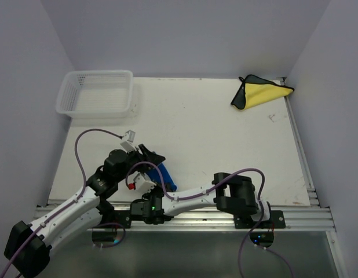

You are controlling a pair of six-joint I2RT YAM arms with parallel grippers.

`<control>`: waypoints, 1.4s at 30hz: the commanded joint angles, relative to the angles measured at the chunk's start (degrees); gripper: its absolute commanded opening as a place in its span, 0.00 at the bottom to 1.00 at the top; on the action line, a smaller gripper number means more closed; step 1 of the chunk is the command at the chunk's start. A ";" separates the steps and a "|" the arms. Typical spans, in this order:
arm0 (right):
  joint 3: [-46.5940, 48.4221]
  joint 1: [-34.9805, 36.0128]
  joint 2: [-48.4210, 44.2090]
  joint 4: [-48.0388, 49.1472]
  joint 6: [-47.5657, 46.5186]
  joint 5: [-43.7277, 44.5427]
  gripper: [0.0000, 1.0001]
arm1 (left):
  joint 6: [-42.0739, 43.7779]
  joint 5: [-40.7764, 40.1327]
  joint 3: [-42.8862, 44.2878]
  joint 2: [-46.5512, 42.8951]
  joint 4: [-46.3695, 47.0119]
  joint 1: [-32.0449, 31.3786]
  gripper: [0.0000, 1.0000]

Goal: Roll the towels
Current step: Roll the towel

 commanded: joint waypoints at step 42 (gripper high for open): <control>-20.76 0.73 -30.38 23.12 2.06 -12.44 0.53 | -3.95 -4.15 -16.79 4.56 7.30 -0.35 0.48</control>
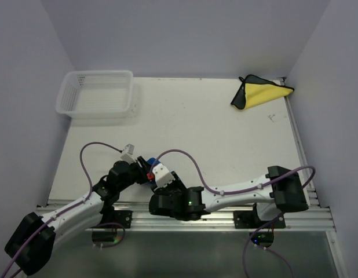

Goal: Roll the towels
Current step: Roll the towel

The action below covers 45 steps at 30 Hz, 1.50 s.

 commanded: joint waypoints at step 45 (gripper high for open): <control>-14.46 -19.59 4.29 30.19 -8.79 -36.02 0.66 | 6.34 -6.62 5.23 -3.28 -13.53 -0.18 0.50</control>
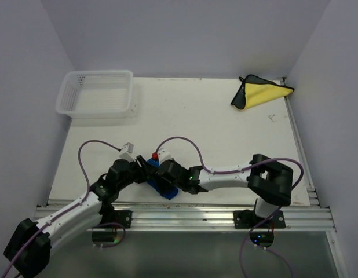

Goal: Roll the towels
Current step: Roll the towel

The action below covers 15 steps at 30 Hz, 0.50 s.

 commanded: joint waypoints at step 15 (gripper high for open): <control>-3.77 1.77 -1.25 -4.82 1.55 -0.75 0.47 | 7.04 -7.09 8.68 7.41 -6.48 0.26 0.51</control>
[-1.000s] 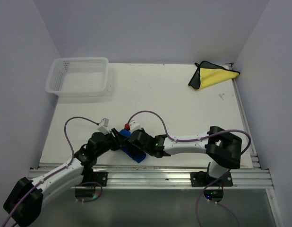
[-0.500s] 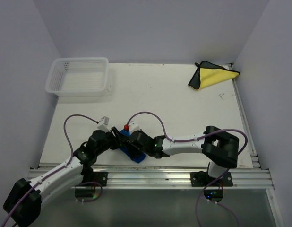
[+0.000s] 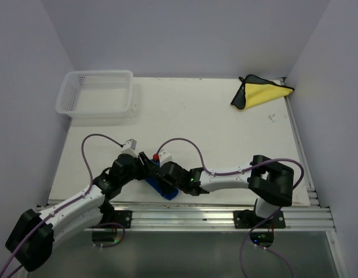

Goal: Roll the towels
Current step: Roll the towel

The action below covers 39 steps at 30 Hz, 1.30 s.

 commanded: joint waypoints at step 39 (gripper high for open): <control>34.28 -16.64 3.57 -16.27 -5.76 -14.76 0.00 | 23.70 -21.50 39.45 8.21 -23.58 18.12 0.57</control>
